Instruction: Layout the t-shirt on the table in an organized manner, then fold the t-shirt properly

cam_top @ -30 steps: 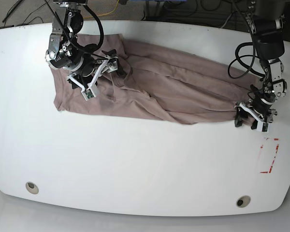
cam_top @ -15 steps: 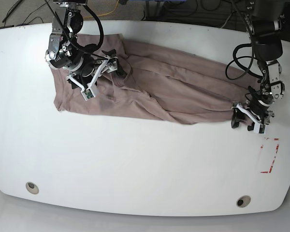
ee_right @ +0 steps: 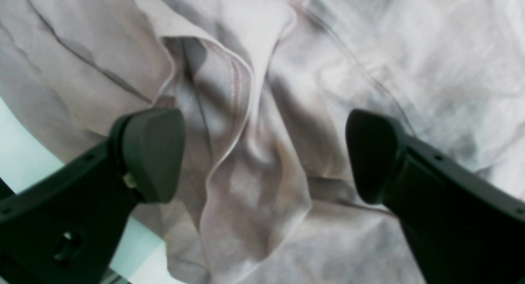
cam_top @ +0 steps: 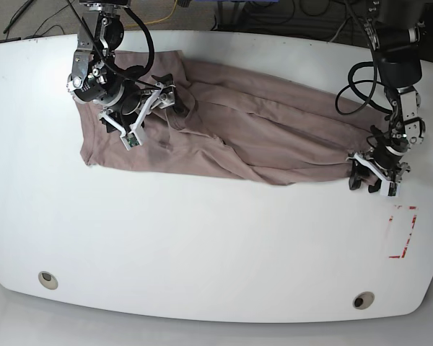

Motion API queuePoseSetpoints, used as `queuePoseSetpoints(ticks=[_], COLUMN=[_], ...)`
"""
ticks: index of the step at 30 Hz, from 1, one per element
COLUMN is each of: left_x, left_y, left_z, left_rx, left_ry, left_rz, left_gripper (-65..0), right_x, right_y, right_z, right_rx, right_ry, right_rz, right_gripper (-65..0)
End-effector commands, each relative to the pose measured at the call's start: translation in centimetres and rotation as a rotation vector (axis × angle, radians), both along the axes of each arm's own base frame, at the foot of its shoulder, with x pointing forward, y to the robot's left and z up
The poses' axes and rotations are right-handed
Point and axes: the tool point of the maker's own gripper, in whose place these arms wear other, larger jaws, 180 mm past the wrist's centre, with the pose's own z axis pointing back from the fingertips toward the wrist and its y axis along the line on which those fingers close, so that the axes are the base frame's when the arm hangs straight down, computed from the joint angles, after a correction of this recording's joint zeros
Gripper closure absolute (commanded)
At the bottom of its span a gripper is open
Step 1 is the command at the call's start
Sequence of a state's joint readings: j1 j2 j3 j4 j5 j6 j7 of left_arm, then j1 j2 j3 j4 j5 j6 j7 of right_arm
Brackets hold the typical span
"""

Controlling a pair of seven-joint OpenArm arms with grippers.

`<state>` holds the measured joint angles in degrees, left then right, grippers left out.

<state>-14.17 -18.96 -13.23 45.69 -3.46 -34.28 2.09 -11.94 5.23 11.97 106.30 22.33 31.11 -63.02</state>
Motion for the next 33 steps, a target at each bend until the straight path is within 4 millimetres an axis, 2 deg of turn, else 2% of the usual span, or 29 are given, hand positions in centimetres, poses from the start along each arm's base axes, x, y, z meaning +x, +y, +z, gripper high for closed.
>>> queuePoseSetpoints(ticks=[1,3,4,15,18,23,33], left_x=[-0.3,-0.3,-0.2,0.2,0.7,1.8,1.3], left_y=[0.4,0.4,0.4,0.5,1.1,2.6,1.7], left_z=[-0.4,-0.4,-0.3,0.2,1.7,5.3,9.4], left_rx=[0.030,0.030,0.030,0.030,0.039,0.055,0.131], left_ry=[0.042,0.042,0.040,0.021,-0.021,-0.126,-0.240], left_rz=[-0.014,-0.014,-0.014,-0.011,0.004,0.048,-0.005], left_gripper=[-10.4,-1.2,0.0,0.0,0.0,0.0,0.0], right_x=[0.9,0.9,0.9,0.9,0.9,0.8,0.8], right_y=[0.1,0.1,0.1,0.1,0.1,0.1,0.2], right_z=[1.0,1.0,1.0,1.0,1.0,1.0,1.0], right_rx=[0.013,0.013,0.013,0.014,0.014,0.014,0.015], right_ry=[-0.047,-0.047,-0.047,-0.047,-0.047,-0.045,-0.044], right_rz=[0.000,0.000,0.000,-0.001,-0.001,-0.001,-0.002], right_gripper=[-59.3,-59.3,-59.3,-59.3,-59.3,-59.3,-59.3])
